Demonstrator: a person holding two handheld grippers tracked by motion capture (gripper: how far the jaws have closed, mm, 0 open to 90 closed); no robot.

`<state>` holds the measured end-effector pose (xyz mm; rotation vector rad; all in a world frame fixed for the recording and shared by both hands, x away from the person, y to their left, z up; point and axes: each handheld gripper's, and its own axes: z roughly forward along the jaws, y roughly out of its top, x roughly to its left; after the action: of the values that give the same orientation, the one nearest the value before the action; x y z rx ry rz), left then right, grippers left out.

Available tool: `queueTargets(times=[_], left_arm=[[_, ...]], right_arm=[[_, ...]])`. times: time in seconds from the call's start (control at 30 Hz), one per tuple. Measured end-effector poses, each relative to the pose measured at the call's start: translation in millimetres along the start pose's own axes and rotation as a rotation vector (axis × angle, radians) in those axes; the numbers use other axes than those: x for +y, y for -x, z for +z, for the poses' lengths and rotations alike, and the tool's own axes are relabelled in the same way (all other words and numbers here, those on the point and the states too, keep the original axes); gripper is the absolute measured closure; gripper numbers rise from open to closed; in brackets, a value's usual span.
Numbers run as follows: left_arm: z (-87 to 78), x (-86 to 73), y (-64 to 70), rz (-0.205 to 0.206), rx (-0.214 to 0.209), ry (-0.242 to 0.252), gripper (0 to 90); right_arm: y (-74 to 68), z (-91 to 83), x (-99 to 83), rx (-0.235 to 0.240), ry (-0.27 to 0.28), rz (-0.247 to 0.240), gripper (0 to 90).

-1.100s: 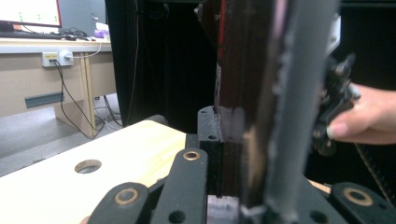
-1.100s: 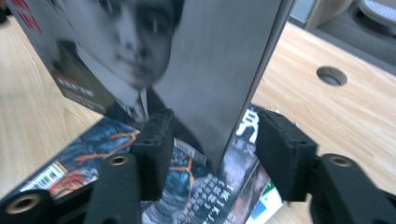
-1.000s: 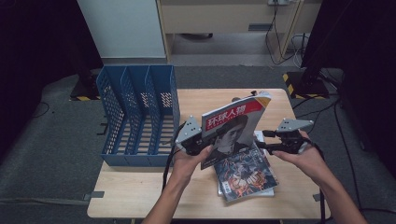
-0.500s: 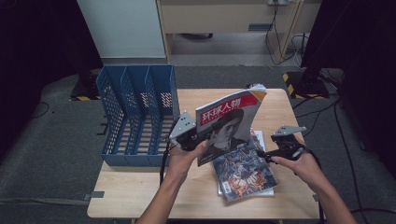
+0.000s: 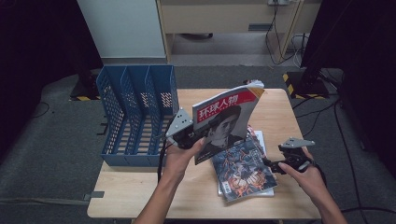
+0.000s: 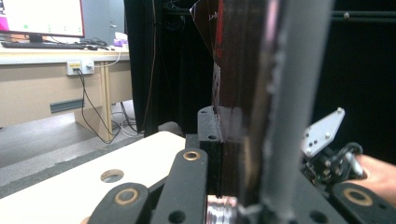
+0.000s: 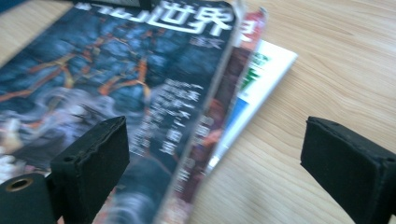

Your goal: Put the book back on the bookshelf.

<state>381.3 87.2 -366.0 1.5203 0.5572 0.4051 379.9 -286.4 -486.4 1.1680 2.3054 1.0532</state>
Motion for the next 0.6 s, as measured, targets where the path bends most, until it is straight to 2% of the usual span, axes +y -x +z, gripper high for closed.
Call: queueTargets(times=[0.1, 0.13, 0.27, 0.3, 0.47, 0.6], left_arm=[[-3.0, 5.1, -2.1, -0.012, 0.006, 0.013, 86.7], [-4.0, 6.5, -2.6, -0.012, 0.007, 0.016, 86.6], [-10.7, 14.9, -5.1, -0.02, 0.021, 0.033, 86.7], [-12.7, 17.0, -5.8, -0.021, 0.025, 0.034, 86.7], [-24.1, 28.4, -11.1, -0.018, 0.057, 0.043, 86.7], [-29.2, 33.2, -13.7, -0.016, 0.068, 0.048, 86.7]], right_arm=[[1.2, 3.0, -6.3, -0.02, -0.011, 0.004, 9.3], [0.7, 4.9, -9.7, -0.01, -0.017, 0.017, 9.5], [-1.9, 9.4, -13.0, -0.005, -0.02, 0.01, 9.8], [-3.9, 12.0, -12.9, 0.007, -0.017, 0.034, 9.5], [-8.2, 16.4, -13.7, 0.024, -0.04, 0.013, 9.0], [-9.2, 16.8, -14.0, 0.027, -0.045, 0.021, 8.5]])
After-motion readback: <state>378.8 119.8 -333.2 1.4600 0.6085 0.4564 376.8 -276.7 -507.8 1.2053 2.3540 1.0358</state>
